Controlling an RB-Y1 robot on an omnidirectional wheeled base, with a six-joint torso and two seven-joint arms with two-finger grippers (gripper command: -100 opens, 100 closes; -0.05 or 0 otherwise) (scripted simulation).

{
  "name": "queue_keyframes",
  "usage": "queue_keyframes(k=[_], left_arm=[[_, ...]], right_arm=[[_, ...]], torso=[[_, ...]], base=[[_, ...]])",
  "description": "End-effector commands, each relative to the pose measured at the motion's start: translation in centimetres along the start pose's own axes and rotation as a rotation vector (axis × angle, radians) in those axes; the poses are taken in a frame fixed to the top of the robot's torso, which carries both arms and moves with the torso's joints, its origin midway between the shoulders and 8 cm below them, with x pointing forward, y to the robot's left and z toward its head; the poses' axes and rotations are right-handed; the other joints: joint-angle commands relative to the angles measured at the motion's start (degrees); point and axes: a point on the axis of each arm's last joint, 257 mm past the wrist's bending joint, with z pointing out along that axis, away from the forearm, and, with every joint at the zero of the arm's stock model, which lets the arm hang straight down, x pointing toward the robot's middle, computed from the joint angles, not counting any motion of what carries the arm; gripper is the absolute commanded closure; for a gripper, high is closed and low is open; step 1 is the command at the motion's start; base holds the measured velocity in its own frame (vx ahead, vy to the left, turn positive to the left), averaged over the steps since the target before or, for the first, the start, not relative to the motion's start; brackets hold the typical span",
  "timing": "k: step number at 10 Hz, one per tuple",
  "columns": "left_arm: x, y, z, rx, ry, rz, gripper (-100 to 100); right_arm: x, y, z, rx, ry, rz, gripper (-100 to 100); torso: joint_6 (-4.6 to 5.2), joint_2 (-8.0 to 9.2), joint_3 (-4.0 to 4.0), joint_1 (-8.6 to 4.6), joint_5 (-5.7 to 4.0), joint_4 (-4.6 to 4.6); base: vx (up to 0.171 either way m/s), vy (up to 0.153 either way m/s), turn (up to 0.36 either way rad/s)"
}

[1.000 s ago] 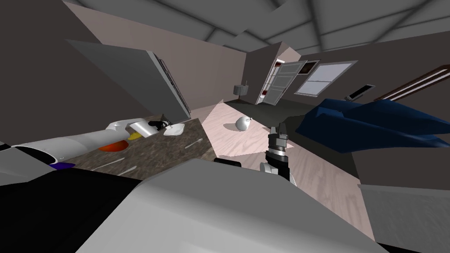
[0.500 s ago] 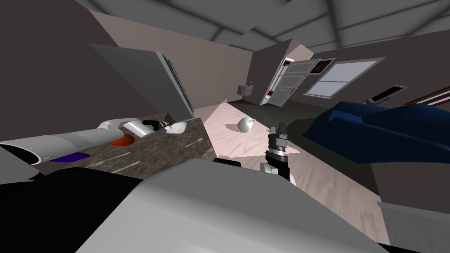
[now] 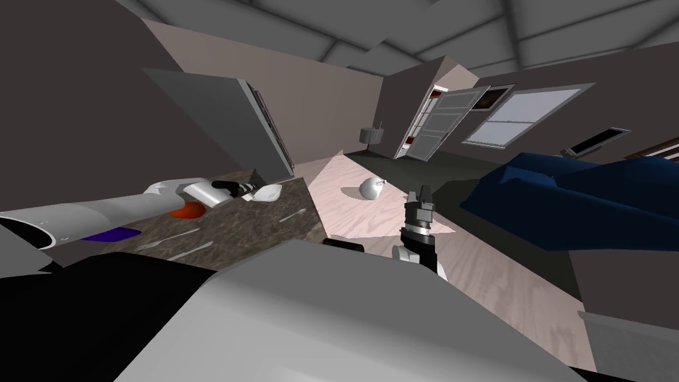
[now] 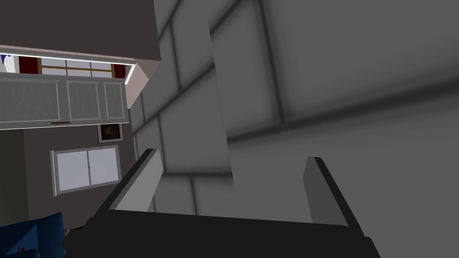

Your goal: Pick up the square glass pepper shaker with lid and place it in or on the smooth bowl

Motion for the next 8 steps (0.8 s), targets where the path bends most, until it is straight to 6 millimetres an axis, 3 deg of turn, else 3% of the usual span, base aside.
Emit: queue_keyframes(k=[1, 4, 5, 6, 8], left_arm=[[0.0, -0.1, 0.0, 0.002, -0.001, -0.001, -100], [0.0, -0.1, 0.0, 0.002, -0.001, -0.001, -100], [-1.2, 1.1, 0.7, -0.041, -0.039, -0.020, -100], [-1.1, 0.9, 1.1, -0.045, -0.049, -0.033, -100], [-0.5, -0.8, 1.7, -0.031, -0.051, -0.063, -100]], right_arm=[[0.0, 0.0, 0.0, 0.000, 0.000, 0.000, 0], [0.0, 0.0, 0.0, 0.000, 0.000, 0.000, 0], [0.0, 0.0, 0.0, 0.000, 0.000, 0.000, 0], [0.0, 0.0, 0.0, 0.000, 0.000, 0.000, 0], [0.0, 0.0, 0.0, 0.000, 0.000, 0.000, 0]], torso=[[0.00, 0.00, 0.00, 0.00, 0.00, 0.00], [0.00, -0.06, -0.04, -0.06, -0.02, -0.02], [-0.01, -0.06, -0.04, -0.06, -0.01, -0.01], [0.08, 0.16, 0.07, 0.30, 0.06, 0.01], [-0.02, 0.23, 0.14, 0.39, 0.11, 0.06]], base=[[0.006, -0.008, 0.023], [0.003, -0.004, 0.012], [-0.088, 0.108, -0.285], [-0.125, 0.152, -0.245], [-0.061, 0.070, 0.031]])
